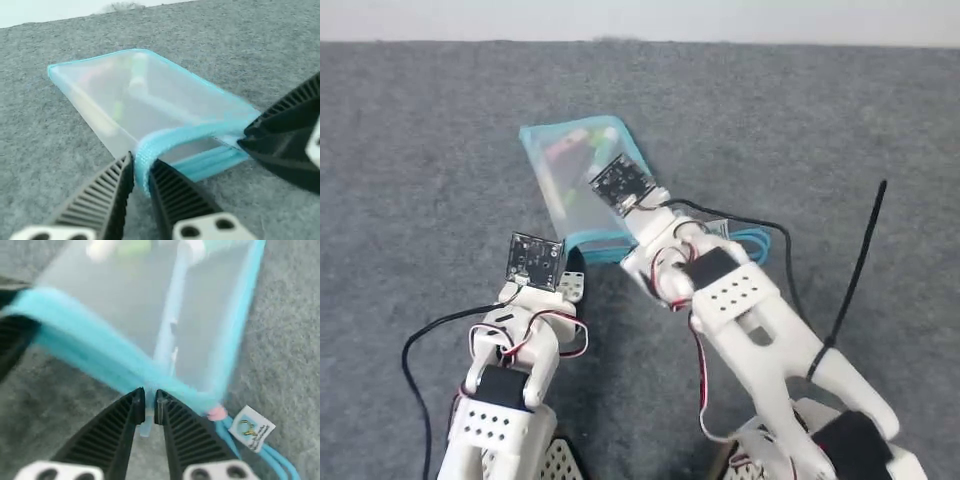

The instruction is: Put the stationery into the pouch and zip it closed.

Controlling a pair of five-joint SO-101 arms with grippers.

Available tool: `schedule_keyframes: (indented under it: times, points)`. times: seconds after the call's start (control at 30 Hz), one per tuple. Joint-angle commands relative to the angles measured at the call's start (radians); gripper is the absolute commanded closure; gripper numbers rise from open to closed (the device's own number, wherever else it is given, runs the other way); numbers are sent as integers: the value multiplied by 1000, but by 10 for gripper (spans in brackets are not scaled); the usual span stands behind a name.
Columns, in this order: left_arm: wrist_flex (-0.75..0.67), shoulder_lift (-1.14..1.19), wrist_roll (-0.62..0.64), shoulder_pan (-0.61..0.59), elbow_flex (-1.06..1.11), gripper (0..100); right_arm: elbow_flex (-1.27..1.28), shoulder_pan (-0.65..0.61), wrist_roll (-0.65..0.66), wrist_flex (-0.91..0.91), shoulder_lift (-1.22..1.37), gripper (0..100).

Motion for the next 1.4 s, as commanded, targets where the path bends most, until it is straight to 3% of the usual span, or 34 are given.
schedule_keyframes:
  times: [0.0, 0.4, 0.57, 0.77, 1.07, 1.37]
  points:
    - [-6, -17, -9, -3, -76, 988, -40, -36, -69, 48, -76, 868]
    - [-5, -15, -9, -3, -76, 988, -34, -33, -92, -35, -62, 860]
    - [-5, -14, -9, -3, -76, 988, -40, -31, -72, -77, 38, 997]
    - [-6, -18, -9, -3, -67, 988, -60, -2, -32, -71, 71, 991]
    - [-11, -18, -11, -3, -67, 988, -157, 162, -123, 193, 25, 992]
    - [-12, -18, -11, -3, -67, 988, -153, 263, -123, 286, -42, 992]
